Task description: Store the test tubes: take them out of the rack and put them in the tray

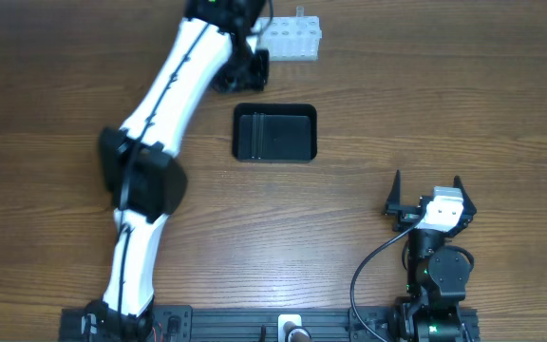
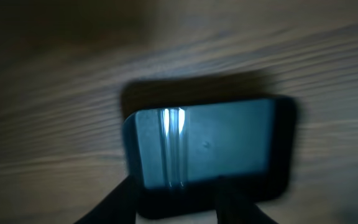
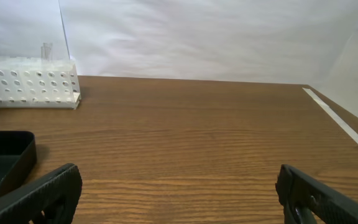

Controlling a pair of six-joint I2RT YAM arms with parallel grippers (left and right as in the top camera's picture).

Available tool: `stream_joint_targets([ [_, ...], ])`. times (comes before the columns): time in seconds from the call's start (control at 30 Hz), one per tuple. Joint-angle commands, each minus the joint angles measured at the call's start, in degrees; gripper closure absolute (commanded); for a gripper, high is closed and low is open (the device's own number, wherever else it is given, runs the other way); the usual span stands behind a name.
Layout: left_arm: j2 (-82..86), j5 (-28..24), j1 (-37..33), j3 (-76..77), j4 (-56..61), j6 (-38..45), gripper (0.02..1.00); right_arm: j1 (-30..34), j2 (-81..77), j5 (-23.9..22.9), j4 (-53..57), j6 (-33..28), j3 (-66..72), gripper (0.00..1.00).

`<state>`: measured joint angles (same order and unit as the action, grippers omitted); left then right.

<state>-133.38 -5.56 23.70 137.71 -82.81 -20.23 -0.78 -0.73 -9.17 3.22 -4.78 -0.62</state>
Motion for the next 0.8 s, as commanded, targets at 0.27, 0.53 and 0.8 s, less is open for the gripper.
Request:
stream_joint_targets([
  [0.27, 26.47, 5.64, -9.05, -9.14, 6.54, -0.20, 0.439, 0.37, 0.46, -0.17, 0.24, -0.02, 0.31, 0.009],
  [0.53, 55.39, 5.81, -13.81, -52.02, 33.97, -0.13, 0.020, 0.37, 0.46, -0.17, 0.24, -0.02, 0.31, 0.007],
  [0.8, 82.53, 10.60, -15.26, -89.11, 57.40, 0.00, 0.023, 0.37, 0.46, -0.17, 0.24, -0.02, 0.31, 0.007],
])
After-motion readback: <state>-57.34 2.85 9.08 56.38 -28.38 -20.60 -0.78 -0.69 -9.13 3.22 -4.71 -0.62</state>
